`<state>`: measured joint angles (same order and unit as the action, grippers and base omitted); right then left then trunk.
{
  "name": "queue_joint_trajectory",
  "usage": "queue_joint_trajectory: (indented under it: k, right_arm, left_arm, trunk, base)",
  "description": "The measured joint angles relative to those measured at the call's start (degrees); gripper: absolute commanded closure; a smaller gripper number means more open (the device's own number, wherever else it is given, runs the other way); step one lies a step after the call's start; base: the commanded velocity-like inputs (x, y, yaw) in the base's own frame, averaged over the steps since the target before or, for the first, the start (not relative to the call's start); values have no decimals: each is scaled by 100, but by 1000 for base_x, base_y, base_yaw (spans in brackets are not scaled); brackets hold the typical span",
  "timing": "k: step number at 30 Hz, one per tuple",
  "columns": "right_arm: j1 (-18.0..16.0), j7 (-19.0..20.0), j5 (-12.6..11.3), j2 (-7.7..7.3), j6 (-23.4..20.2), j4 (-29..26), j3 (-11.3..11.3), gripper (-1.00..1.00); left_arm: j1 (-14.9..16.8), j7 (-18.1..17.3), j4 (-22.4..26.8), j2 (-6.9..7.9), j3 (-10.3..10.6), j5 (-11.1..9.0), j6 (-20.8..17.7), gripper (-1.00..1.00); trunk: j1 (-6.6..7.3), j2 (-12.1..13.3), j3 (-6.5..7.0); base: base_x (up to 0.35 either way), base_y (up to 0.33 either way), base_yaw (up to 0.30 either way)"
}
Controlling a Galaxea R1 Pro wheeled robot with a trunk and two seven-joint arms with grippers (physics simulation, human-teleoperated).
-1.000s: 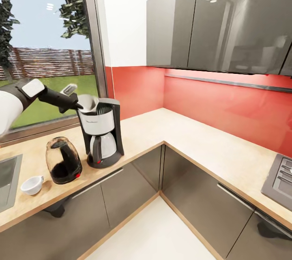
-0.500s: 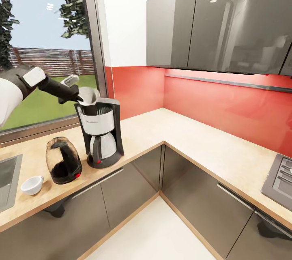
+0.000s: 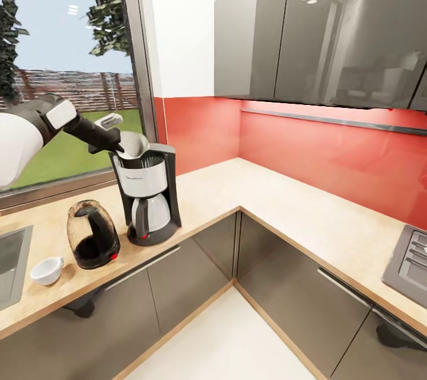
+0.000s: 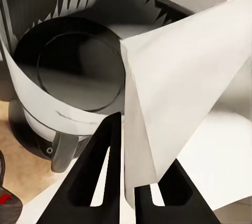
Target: Set up a coffee station on the kitchen countertop: keep the coffee maker on the countertop, move the bottle of coffee from the kitchen shelf to the counter next to the coffee maker, place a paper coffee filter on top of the coffee maker, put the saucer next to the coffee maker with the coffee cup on the saucer, and place the electric kettle next to the coffee maker.
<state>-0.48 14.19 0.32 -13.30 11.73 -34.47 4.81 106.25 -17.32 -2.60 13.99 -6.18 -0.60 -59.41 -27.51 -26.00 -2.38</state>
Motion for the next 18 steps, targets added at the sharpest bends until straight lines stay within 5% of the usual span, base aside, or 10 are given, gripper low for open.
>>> queue_joint_trajectory:
  k: [18]
  right_arm:
    - [0,0,0,0,0,2,0,-100]
  left_arm:
    - [-10,-2,1,37,8,4,-1,100]
  trunk:
    - [1,-1,0]
  base:
    - [15,-3,0]
